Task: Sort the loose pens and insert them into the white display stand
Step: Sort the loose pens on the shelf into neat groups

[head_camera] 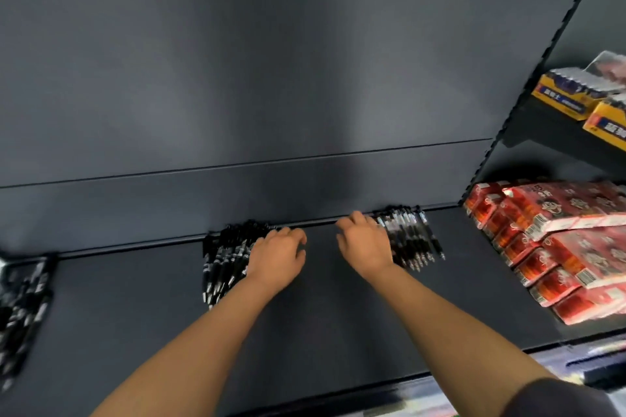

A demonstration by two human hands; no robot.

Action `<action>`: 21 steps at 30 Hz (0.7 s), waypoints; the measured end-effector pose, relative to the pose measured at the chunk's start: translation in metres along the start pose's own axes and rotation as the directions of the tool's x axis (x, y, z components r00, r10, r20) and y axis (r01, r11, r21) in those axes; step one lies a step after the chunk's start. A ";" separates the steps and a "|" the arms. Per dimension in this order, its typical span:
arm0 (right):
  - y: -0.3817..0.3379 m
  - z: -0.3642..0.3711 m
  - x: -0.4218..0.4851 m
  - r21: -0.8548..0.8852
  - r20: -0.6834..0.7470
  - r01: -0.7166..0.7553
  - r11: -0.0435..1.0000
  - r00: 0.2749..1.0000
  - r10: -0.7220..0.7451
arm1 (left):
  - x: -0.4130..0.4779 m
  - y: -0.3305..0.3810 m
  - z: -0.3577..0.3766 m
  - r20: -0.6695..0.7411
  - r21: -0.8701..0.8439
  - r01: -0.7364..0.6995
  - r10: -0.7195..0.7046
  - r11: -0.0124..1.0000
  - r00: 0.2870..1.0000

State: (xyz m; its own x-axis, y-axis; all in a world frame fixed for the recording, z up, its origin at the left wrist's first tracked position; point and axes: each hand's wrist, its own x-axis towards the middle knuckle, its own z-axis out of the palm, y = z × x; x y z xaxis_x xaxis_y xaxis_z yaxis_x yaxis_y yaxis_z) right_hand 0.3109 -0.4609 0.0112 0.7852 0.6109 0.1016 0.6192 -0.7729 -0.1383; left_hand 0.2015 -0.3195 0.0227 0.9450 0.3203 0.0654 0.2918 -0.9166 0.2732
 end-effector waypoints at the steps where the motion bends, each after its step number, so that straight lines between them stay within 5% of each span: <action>1: -0.015 0.000 0.002 0.001 -0.015 0.051 0.999 0.999 -0.050 | -0.004 -0.010 -0.005 -0.022 0.017 0.012 -0.011 1.000 1.000; 12: -0.232 0.015 0.005 0.116 0.017 0.431 0.895 0.900 -0.435 | -0.099 -0.182 -0.076 -0.100 0.069 0.197 -0.190 0.978 0.977; 21: -0.378 0.042 -0.009 0.257 0.203 0.478 0.840 0.823 -0.531 | -0.164 -0.302 -0.099 -0.061 -0.076 0.336 -0.341 0.939 0.938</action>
State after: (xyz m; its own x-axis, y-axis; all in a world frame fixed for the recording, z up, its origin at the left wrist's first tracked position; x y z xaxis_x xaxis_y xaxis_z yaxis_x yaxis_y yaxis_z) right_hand 0.0697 -0.1672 0.0210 0.3159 0.9478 -0.0430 0.8940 -0.3125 -0.3211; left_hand -0.0564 -0.0719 0.0249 0.7783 0.6273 0.0267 0.5801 -0.7348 0.3514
